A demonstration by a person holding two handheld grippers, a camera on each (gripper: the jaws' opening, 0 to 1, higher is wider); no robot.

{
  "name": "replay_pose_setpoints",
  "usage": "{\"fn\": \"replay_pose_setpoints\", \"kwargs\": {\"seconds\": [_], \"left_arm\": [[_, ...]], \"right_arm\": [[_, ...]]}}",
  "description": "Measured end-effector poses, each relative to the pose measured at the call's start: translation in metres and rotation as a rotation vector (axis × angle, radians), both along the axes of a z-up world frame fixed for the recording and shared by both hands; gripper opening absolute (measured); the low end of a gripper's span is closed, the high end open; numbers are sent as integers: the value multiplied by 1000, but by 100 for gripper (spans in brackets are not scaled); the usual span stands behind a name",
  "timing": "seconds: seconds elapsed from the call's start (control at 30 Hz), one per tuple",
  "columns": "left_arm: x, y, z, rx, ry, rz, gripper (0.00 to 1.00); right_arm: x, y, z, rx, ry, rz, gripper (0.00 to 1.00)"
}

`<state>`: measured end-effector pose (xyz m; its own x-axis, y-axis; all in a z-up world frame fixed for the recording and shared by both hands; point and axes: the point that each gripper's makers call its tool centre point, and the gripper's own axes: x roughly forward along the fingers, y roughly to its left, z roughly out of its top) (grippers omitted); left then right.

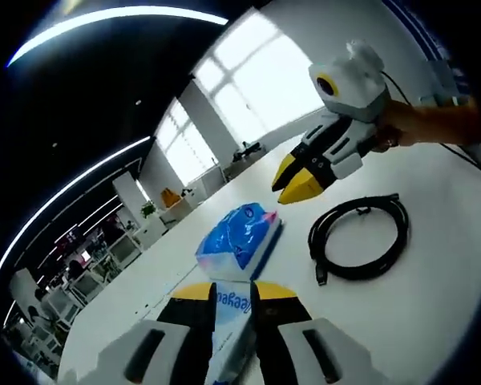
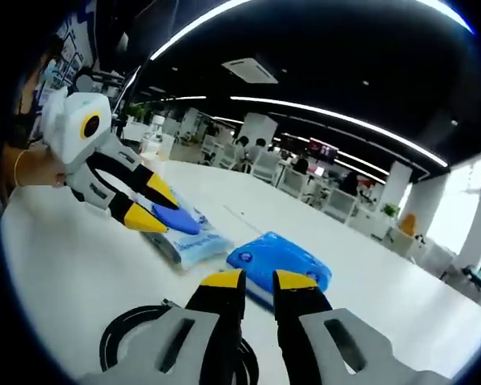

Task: Arrange the tabletop items into an orderly group along one side of the table until the central work area is clear of visible clutter.

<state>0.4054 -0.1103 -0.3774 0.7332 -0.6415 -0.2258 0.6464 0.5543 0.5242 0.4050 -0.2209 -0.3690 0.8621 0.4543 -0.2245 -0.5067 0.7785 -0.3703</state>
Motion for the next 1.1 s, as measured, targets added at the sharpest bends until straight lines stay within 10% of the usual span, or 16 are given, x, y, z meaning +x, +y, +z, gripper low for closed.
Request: {"fn": "replay_pose_setpoints", "kwargs": {"seconds": [0.33, 0.87, 1.1], "left_arm": [[11, -15, -9, -66, 93, -1, 16], [29, -41, -2, -23, 41, -29, 15], [45, -43, -11, -115, 138, 14, 15]], "right_arm": [[10, -13, -1, 9, 13, -34, 13], [41, -55, -6, 107, 8, -163, 18], [54, -58, -15, 114, 23, -190, 18]]}}
